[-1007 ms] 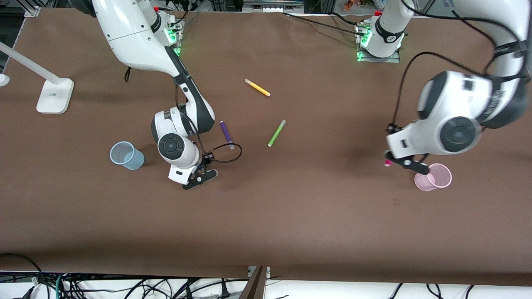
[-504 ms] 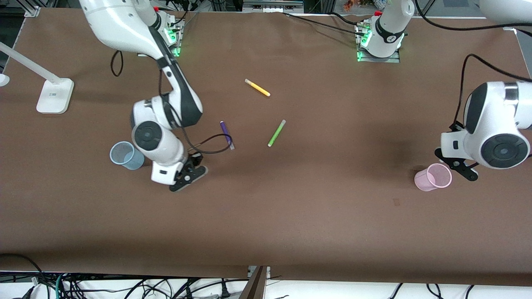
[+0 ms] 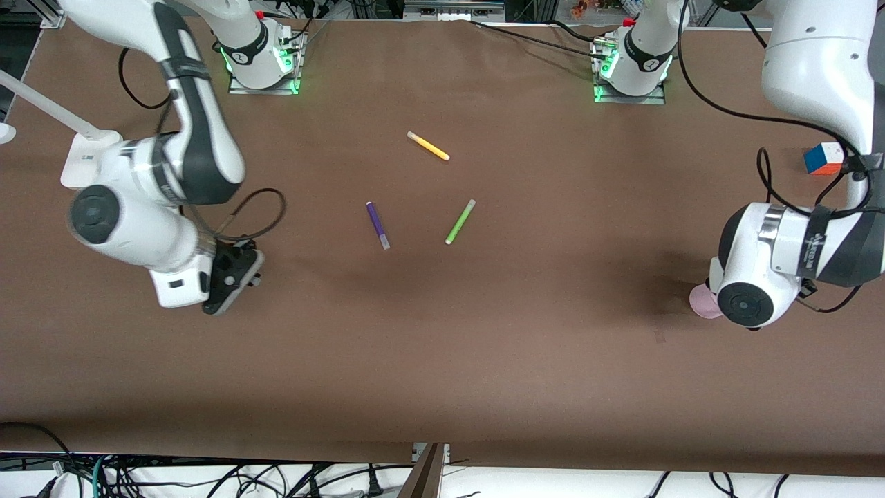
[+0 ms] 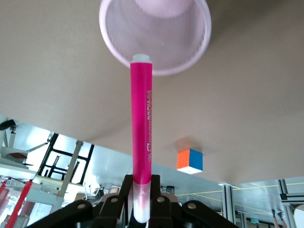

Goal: Place pink and blue markers in matching cups
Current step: 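Carry the blue marker to the blue cup with the right gripper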

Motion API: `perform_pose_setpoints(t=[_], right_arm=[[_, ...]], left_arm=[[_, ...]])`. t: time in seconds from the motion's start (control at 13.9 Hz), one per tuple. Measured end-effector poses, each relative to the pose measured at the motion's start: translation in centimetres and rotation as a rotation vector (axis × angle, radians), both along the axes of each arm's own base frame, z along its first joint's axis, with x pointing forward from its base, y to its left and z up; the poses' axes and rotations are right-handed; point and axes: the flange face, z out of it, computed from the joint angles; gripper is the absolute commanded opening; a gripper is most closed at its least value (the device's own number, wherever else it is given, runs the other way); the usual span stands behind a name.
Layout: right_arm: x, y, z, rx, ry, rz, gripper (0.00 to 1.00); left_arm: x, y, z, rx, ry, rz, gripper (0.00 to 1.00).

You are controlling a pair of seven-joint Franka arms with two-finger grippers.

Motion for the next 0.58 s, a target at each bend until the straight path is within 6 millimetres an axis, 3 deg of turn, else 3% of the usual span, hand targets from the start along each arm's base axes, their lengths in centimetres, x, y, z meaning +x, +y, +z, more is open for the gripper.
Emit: perform_pose_setpoints(t=[0.22,0.29,0.36,0.58], right_arm=[[-0.2,-6.5,-0.3,0.162,0.039,0.125,0.00],[-0.4,-8.1,-0.4,0.216,0.040,0.162,0.00],[-0.7,-9.3,-0.6,0.265,0.038,0.196,0.00],[-1.5,-11.6,-1.6,0.396,0.029,0.296,0.00]], left_arm=[[0.9,-0.3,-1.9,-0.016,-0.030,-0.015,0.00],[1.2,-0.4,-2.4,-0.021,-0.033,-0.019,0.43],[1.3,-0.4,-2.9,-0.023,-0.031,-0.020,0.99],[1.5,-1.5,-4.1,0.001,-0.035,-0.037,1.00]])
